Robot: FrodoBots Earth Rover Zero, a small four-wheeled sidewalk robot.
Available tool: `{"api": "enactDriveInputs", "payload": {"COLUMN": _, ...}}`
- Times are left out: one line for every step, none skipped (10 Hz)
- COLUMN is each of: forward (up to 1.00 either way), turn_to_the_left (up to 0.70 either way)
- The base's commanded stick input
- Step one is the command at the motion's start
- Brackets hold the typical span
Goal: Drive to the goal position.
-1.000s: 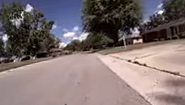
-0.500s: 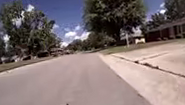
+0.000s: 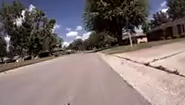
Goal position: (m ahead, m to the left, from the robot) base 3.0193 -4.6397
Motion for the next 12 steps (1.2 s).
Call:
{"api": "enactDriveInputs", "payload": {"forward": 0.85, "turn_to_the_left": 0.0}}
{"api": "enactDriveInputs", "payload": {"forward": 0.85, "turn_to_the_left": 0.0}}
{"api": "enactDriveInputs", "payload": {"forward": 0.85, "turn_to_the_left": 0.0}}
{"api": "enactDriveInputs", "payload": {"forward": 0.85, "turn_to_the_left": 0.0}}
{"api": "enactDriveInputs", "payload": {"forward": 0.85, "turn_to_the_left": 0.0}}
{"api": "enactDriveInputs", "payload": {"forward": 0.85, "turn_to_the_left": 0.0}}
{"api": "enactDriveInputs", "payload": {"forward": 0.85, "turn_to_the_left": 0.0}}
{"api": "enactDriveInputs", "payload": {"forward": 0.85, "turn_to_the_left": 0.0}}
{"api": "enactDriveInputs", "payload": {"forward": 0.85, "turn_to_the_left": 0.0}}
{"api": "enactDriveInputs", "payload": {"forward": 0.85, "turn_to_the_left": 0.0}}
{"api": "enactDriveInputs", "payload": {"forward": 0.85, "turn_to_the_left": 0.0}}
{"api": "enactDriveInputs", "payload": {"forward": 0.85, "turn_to_the_left": 0.0}}
